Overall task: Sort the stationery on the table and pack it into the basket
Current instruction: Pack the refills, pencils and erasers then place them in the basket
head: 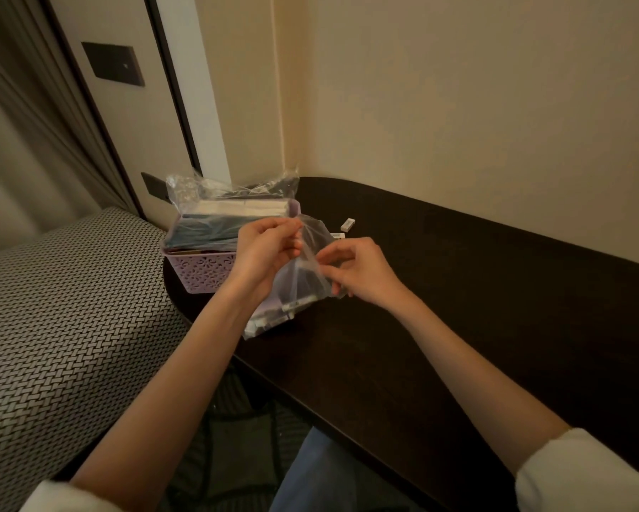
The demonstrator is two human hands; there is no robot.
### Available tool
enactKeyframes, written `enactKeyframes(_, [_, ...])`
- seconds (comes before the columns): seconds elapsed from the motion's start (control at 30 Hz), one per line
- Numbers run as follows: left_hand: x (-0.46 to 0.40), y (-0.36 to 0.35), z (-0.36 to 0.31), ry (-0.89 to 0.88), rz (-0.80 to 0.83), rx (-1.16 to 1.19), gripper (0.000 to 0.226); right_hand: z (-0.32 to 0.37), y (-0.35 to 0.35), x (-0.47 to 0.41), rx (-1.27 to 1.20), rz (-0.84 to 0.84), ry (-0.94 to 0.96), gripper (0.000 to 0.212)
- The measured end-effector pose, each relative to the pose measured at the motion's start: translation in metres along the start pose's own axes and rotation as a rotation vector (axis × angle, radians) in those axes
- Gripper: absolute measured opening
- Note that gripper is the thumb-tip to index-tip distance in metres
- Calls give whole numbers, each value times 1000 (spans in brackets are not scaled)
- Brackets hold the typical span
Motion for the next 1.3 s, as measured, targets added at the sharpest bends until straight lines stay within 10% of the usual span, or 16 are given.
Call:
enactKeyframes(0.33, [-9, -8, 13, 20, -7, -32, 9, -64, 37, -36, 36, -345, -109, 21])
enactKeyframes(0.67, [-26, -15, 20, -15, -12, -83, 9, -117, 11, -122, 583, 78, 79, 49])
enactKeyframes(0.87, [-36, -20, 22, 5, -7, -78, 8, -132, -7, -142, 633, 26, 190, 9])
enactKeyframes(1.13, [-44, -18, 23, 8, 13, -40, 9, -146, 18, -164, 525, -377, 12, 31])
enactKeyframes(1.3, [-47, -15, 23, 17, 7, -35, 9, -150, 21, -181, 639, -85, -56, 42])
Point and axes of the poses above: each hand's wrist, its own x-axis away from the middle knuckle, its own y-axis out of the back of the hand, z = x × y, the point moved 2 cm from there along -x, towards the middle knuckle, and after that the axes turned 5 degrees about -z, right-handed, at the moved point
